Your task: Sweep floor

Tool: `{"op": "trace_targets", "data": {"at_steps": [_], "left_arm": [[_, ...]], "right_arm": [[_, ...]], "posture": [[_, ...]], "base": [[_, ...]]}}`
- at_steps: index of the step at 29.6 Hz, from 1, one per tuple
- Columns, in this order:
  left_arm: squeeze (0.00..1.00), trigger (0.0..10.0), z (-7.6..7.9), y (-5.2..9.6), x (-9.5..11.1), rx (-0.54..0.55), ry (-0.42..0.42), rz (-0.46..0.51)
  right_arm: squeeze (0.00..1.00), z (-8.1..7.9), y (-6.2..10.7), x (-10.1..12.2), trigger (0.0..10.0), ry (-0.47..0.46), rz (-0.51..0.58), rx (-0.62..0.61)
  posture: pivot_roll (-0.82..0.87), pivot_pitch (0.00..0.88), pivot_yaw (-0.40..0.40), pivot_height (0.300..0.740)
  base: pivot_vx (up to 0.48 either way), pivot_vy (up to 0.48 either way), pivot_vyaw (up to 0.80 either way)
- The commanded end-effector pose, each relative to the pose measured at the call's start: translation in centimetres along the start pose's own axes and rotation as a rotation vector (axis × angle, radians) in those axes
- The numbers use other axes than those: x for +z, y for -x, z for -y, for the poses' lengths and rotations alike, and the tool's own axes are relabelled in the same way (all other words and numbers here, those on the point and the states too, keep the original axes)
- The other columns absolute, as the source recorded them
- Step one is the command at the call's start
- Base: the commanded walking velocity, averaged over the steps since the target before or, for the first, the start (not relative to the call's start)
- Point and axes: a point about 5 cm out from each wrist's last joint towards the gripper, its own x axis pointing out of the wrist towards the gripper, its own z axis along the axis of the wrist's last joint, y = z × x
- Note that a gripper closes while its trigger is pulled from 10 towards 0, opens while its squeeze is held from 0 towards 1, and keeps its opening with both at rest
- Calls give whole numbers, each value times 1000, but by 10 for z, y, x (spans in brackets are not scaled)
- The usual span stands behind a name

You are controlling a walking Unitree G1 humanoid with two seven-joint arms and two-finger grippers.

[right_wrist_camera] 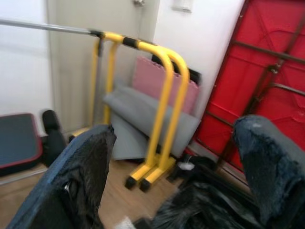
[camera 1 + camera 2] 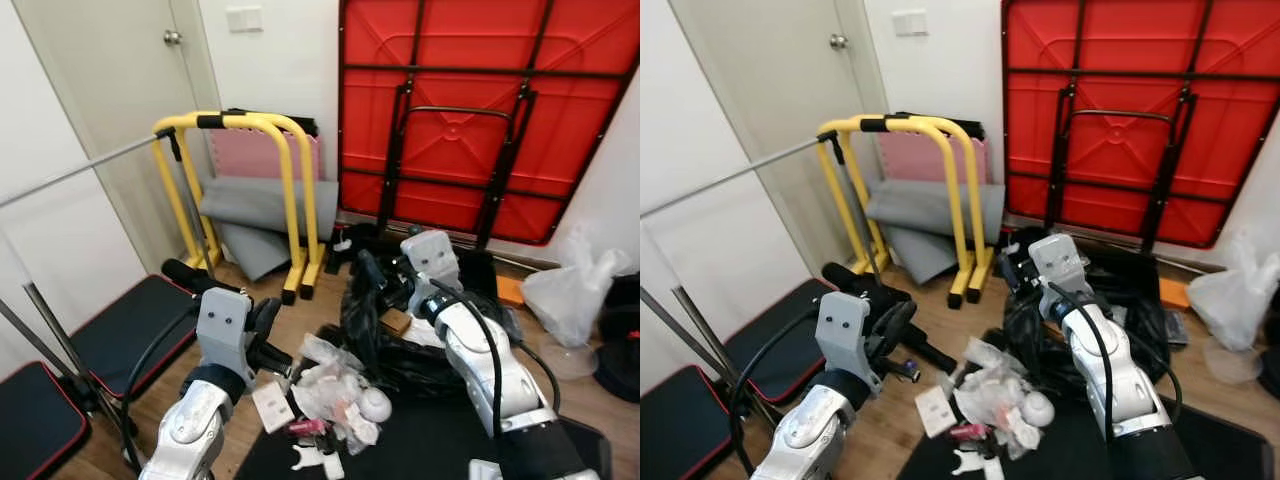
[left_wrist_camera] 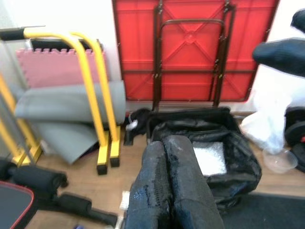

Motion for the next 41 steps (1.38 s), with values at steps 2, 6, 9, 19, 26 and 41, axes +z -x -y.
{"op": "trace_targets", "data": {"at_steps": [2,6,9,19,26,41], "left_arm": [[0,10000,0,-1,-1,0,4,-1],[0,10000,0,-1,-1,-1,7,0],[0,10000,1,-1,-1,-1,8,1],[0,10000,0,-1,-1,-4,9,2],[0,10000,0,-1,-1,-10,21,4],[0,10000,-9,-3,3,30,63,26]], "right_arm": [[0,5,0,1,10000,18,1,-16],[0,6,-1,-1,10000,23,-15,-19],[0,6,-1,-1,10000,24,-18,-16],[0,5,-1,-1,10000,17,-11,-9],[0,4,-2,0,10000,20,-13,1],[0,3,-2,4,10000,49,3,16]], "posture": [[-80,0,0,740],[-82,0,-1,740],[-82,0,-2,740],[-82,0,0,740],[-83,0,2,740],[-90,0,6,740]], "base": [[0,-382,0],[0,-379,-400],[0,-376,-800],[0,-379,-232],[0,-262,0],[0,0,0]]}}
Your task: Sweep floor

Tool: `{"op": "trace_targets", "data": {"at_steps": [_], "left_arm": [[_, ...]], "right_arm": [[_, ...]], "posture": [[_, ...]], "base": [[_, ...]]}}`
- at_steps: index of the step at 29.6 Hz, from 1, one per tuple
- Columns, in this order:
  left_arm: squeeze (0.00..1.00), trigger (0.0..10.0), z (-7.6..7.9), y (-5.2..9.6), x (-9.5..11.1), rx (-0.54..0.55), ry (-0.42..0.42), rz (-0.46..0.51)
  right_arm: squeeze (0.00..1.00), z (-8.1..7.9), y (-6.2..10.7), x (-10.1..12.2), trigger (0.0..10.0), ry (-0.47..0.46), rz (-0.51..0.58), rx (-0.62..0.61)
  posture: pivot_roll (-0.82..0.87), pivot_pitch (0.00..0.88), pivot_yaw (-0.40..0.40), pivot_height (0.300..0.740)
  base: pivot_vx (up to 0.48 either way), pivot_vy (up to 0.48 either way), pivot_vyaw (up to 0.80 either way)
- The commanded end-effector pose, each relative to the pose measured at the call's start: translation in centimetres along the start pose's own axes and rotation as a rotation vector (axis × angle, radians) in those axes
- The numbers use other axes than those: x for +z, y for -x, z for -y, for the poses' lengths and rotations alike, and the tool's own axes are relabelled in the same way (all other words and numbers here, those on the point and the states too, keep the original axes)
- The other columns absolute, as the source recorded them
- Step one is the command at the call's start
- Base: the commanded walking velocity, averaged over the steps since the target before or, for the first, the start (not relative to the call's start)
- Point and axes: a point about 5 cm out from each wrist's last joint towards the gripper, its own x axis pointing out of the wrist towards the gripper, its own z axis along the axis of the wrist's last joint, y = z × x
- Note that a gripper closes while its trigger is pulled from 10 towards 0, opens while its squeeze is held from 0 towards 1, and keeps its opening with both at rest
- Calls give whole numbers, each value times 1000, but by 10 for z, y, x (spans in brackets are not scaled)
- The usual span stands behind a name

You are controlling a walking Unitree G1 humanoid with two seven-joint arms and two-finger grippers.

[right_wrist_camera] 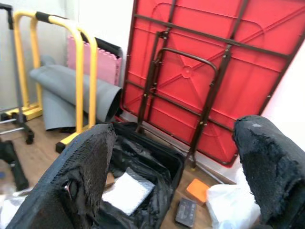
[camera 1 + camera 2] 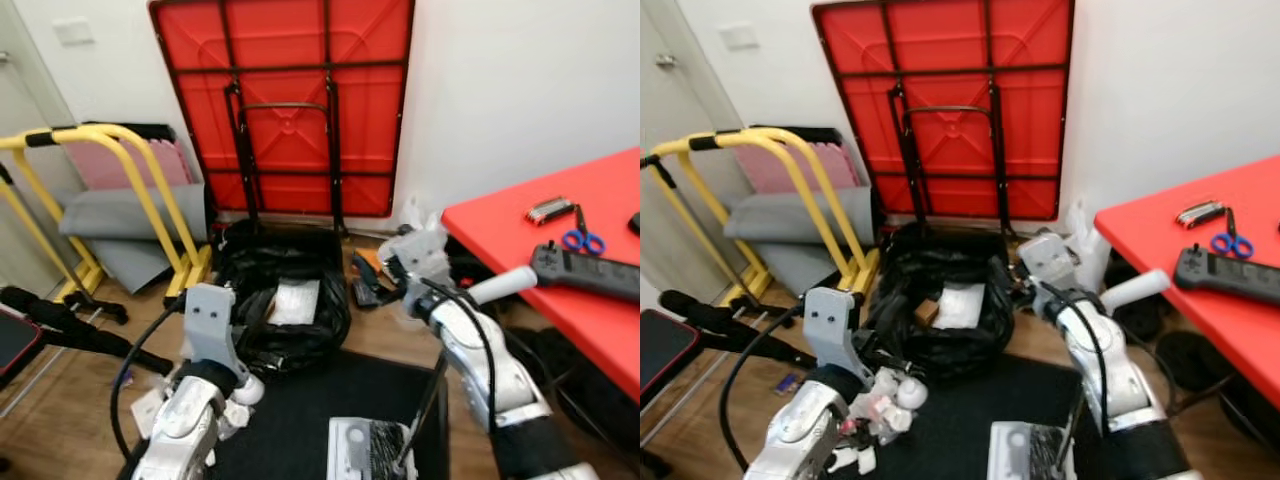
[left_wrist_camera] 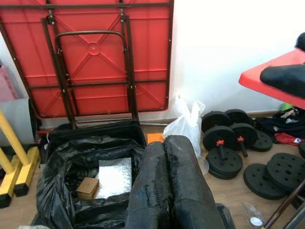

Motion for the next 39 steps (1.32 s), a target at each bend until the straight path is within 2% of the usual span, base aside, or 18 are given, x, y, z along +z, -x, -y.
{"op": "trace_targets", "data": {"at_steps": [1,6,10,15,16,21,22,23,28,32,39], "left_arm": [[0,10000,-5,0,-1,23,7,-4],[0,10000,-9,0,-1,53,12,-3],[0,10000,-14,0,0,84,33,3],[0,10000,-14,-1,0,81,20,11],[0,0,-14,-1,1,80,15,26],[0,0,-14,0,3,82,18,41],[0,1294,-14,0,2,82,16,34],[0,10000,-14,-1,2,83,10,26],[0,10000,-14,-1,2,85,9,24],[0,10000,-15,0,2,85,3,25],[0,10000,-15,0,2,84,0,24]], "right_arm": [[0,-1,-3,8,10000,6,23,1],[0,0,-8,17,10000,-4,27,0],[0,-1,-10,27,10000,-42,70,34],[0,-2,-9,27,10000,-79,74,69],[0,-4,-8,26,10000,-92,69,85],[0,-7,-6,23,10000,-116,48,118],[0,-7,-5,21,10000,-116,37,119],[0,-5,-3,17,10000,-124,16,111],[0,-2,-2,14,10000,-125,4,108],[0,8,3,5,10000,-134,-40,82],[0,14,4,2,10000,-131,-57,51]], "posture": [[-90,0,6,740],[-93,0,8,740],[-99,0,13,720],[-101,0,17,705],[-103,0,18,700],[-103,0,19,685],[-104,0,19,680],[-103,0,20,670],[-103,0,20,660],[-106,0,23,635],[-107,0,26,620]], "base": [[0,0,0],[0,0,0],[0,0,0],[0,0,0],[0,0,0],[0,0,0],[0,0,0],[0,0,0],[0,0,0],[0,0,0],[0,0,0]]}}
